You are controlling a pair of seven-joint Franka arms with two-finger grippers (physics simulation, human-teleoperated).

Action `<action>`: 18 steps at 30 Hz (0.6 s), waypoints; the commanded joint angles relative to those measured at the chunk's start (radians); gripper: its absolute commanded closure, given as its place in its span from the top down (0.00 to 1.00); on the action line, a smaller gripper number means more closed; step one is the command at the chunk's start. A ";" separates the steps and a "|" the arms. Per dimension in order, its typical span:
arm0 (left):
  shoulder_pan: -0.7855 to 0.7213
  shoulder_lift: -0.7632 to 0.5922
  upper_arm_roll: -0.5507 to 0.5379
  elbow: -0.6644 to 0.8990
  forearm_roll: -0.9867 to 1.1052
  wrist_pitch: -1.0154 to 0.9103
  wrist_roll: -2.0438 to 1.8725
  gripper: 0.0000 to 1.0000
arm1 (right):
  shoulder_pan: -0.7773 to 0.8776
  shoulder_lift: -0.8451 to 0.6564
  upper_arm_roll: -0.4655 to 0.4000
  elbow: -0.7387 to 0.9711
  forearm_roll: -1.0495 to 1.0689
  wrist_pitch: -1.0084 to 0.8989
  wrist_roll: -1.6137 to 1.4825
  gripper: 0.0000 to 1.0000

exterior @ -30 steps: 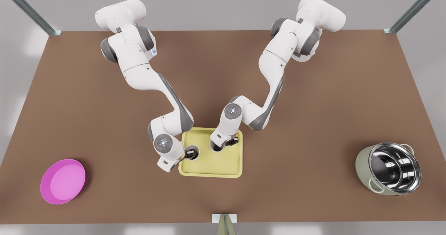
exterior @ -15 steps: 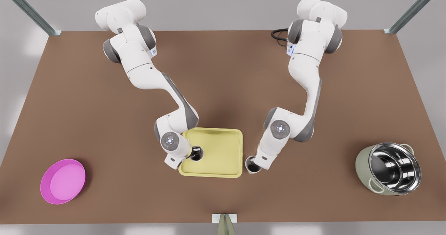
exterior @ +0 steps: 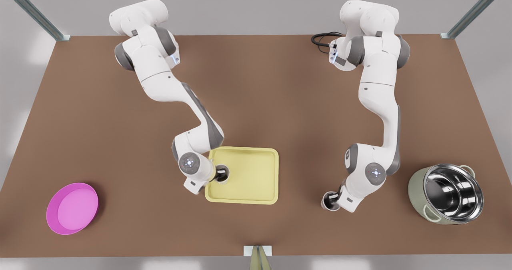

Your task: Use the left arm to pick up the white IKEA cup from the tray and place it on the middle-left position; use the right arm to pick up the white IKEA cup from the tray and place it on the middle-right position

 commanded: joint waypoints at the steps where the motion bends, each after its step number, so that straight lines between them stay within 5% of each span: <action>1: 0.000 -0.003 0.000 0.001 0.052 0.019 0.265 1.00 | -0.024 -0.039 0.004 -0.033 -0.004 -0.002 -0.026 0.19; 5: 0.000 -0.032 0.000 0.001 0.062 -0.067 0.268 1.00 | -0.159 -0.215 0.047 -0.324 -0.007 0.154 -0.145 0.19; 8: -0.064 -0.421 0.005 0.010 0.146 -0.650 0.263 1.00 | -0.243 -0.266 0.049 -0.435 -0.006 0.197 -0.264 0.19; 9: -0.057 -0.589 0.011 -0.129 0.144 -0.738 0.266 1.00 | -0.256 -0.267 0.049 -0.451 -0.003 0.220 -0.294 0.20; 10: -0.052 -0.860 0.011 -0.614 0.147 -0.365 0.284 1.00 | -0.265 -0.264 0.049 -0.465 -0.003 0.240 -0.308 0.20; 12: -0.020 -0.804 0.012 -0.531 0.143 -0.415 0.297 1.00 | -0.266 -0.251 0.049 -0.471 -0.003 0.256 -0.308 0.24; 14: -0.011 -0.787 0.011 -0.521 0.146 -0.414 0.286 1.00 | -0.268 -0.244 0.049 -0.470 -0.006 0.259 -0.305 0.86; 16: -0.003 -0.781 0.012 -0.513 0.143 -0.414 0.291 1.00 | -0.268 -0.244 0.049 -0.470 -0.007 0.259 -0.296 1.00; 18: -0.003 -0.781 0.012 -0.513 0.143 -0.415 0.292 1.00 | -0.266 -0.246 0.049 -0.470 -0.007 0.257 -0.296 1.00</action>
